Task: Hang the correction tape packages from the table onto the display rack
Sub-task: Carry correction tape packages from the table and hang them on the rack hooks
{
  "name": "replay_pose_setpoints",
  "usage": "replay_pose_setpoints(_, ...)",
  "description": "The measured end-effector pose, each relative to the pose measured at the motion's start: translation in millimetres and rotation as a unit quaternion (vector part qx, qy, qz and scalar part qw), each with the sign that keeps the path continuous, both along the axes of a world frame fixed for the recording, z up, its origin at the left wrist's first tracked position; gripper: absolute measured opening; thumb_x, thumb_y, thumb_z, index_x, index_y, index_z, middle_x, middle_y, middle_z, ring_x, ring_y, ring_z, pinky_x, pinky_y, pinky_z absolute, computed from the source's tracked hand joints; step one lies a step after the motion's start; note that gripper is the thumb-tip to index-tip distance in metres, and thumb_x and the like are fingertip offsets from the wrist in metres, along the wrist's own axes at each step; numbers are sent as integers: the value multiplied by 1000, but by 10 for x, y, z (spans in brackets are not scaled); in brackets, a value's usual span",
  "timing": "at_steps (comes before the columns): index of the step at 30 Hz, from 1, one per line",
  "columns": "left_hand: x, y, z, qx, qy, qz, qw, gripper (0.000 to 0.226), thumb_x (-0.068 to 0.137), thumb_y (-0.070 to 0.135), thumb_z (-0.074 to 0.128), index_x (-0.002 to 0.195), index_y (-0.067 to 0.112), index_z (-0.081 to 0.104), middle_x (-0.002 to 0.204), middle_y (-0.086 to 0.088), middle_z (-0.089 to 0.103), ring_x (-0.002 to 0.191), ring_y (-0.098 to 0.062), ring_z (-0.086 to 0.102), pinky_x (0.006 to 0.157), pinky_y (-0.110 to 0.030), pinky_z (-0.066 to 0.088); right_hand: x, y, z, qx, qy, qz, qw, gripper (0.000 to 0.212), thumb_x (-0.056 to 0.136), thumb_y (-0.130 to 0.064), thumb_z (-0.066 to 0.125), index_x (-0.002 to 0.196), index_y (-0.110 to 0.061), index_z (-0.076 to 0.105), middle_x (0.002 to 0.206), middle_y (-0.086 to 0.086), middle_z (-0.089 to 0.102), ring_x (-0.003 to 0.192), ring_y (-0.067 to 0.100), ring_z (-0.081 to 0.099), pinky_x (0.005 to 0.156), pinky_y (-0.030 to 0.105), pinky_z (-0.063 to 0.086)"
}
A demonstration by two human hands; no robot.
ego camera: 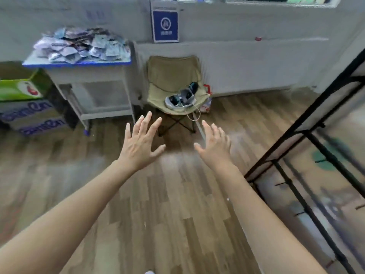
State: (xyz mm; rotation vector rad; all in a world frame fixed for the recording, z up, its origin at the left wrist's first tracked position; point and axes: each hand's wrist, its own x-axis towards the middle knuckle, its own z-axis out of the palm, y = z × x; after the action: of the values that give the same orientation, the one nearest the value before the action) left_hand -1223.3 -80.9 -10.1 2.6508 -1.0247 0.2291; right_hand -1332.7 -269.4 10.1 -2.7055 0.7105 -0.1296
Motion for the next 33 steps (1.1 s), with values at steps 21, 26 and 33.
replay_pose_setpoints(21,3145,1851,110,-3,-5,206,978,75,88,47,52,151,27,16,159,-4,3,146,-24,2,115,-51,2,3831,1544,-54,0,22,181,983,70,95,-38,48,152,-26,9,158,10,15,145,29,12,116,45,11)
replay_pose_setpoints(26,4040,1929,31,-1,12,210,978,76,89,49,50,151,29,11,159,-1,0,146,-22,-1,116,-50,1,4798,1625,-3,-13,27,189,982,70,96,-39,47,152,-26,7,158,10,15,145,28,11,116,45,12)
replay_pose_setpoints(33,5649,1958,-25,-1,14,235,972,77,89,50,51,151,31,9,159,1,-3,146,-20,-2,116,-48,-1,6478,1569,-42,0,-1,202,979,71,95,-39,48,152,-25,8,157,9,16,145,28,12,116,44,14)
